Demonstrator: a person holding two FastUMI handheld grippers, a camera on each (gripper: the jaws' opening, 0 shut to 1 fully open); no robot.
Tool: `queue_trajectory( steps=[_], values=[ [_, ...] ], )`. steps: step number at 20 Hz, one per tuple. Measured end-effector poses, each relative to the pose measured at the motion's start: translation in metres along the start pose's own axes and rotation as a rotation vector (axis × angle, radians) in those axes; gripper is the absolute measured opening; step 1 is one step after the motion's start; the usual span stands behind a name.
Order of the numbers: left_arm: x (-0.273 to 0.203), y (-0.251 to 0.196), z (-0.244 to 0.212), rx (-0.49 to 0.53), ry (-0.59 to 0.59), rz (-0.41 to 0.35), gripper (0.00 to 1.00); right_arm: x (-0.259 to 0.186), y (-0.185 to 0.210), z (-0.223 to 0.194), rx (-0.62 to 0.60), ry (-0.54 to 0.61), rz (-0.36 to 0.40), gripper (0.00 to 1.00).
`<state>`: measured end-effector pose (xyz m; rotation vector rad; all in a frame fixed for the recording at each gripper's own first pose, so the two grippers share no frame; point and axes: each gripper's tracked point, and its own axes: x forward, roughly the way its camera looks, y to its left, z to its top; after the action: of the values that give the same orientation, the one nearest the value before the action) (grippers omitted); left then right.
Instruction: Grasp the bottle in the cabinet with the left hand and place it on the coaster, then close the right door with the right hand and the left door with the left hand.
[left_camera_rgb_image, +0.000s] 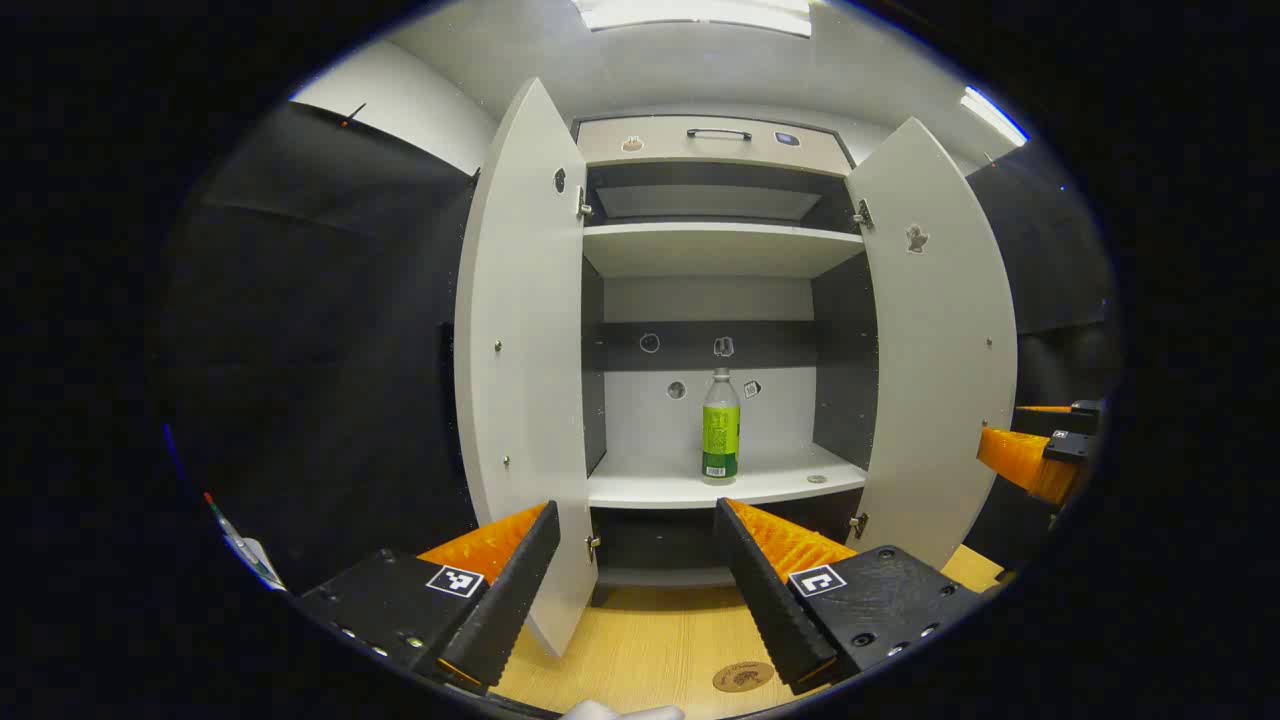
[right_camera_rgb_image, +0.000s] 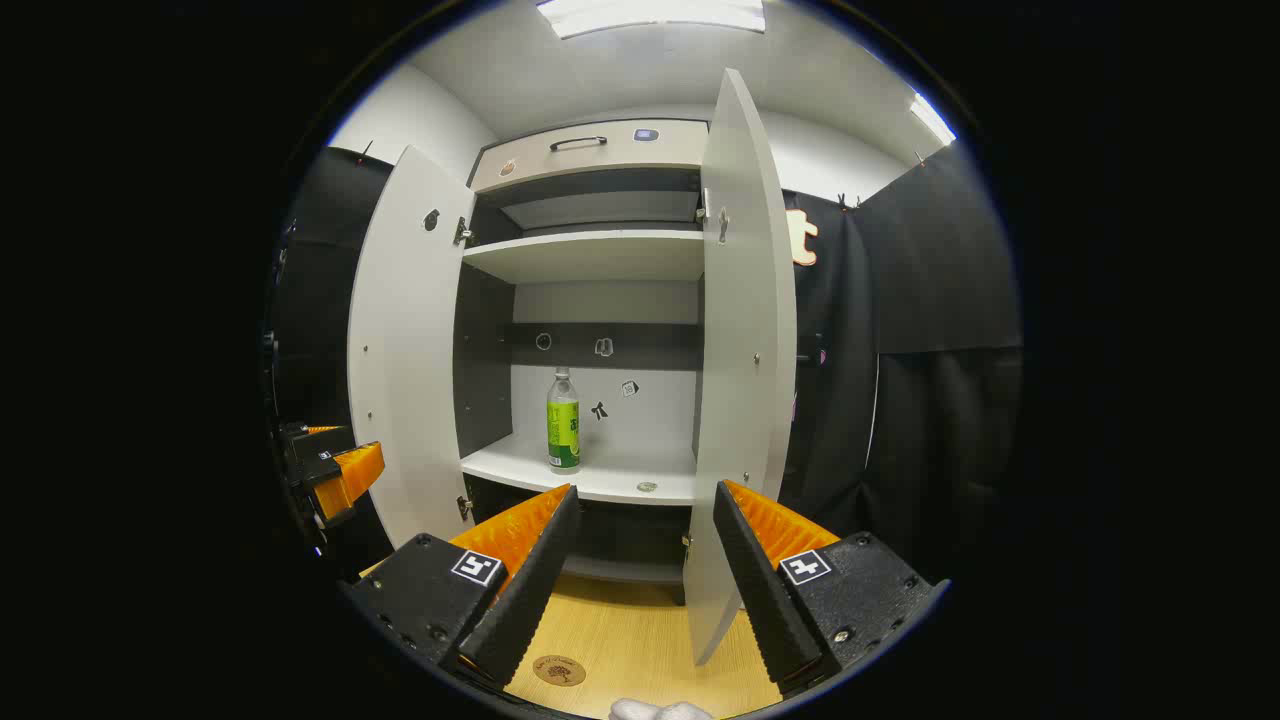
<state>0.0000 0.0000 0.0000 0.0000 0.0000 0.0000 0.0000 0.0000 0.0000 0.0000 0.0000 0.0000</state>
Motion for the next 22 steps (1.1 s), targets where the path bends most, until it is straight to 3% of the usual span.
queue_trajectory(
  steps=[17, 20, 22],
  values=[
    [0.013, -0.007, 0.001, 0.007, 0.0, 0.007, 0.95, 0.011, -0.001, -0.005, -0.007, 0.013, 0.023, 0.83],
    [0.023, -0.01, 0.002, 0.011, -0.006, -0.004, 0.92, 0.01, -0.001, -0.006, -0.009, 0.018, 0.021, 0.83],
    [0.037, -0.014, 0.007, 0.008, -0.016, -0.019, 0.95, 0.008, -0.001, -0.007, -0.015, 0.026, 0.02, 0.83]
  ],
)
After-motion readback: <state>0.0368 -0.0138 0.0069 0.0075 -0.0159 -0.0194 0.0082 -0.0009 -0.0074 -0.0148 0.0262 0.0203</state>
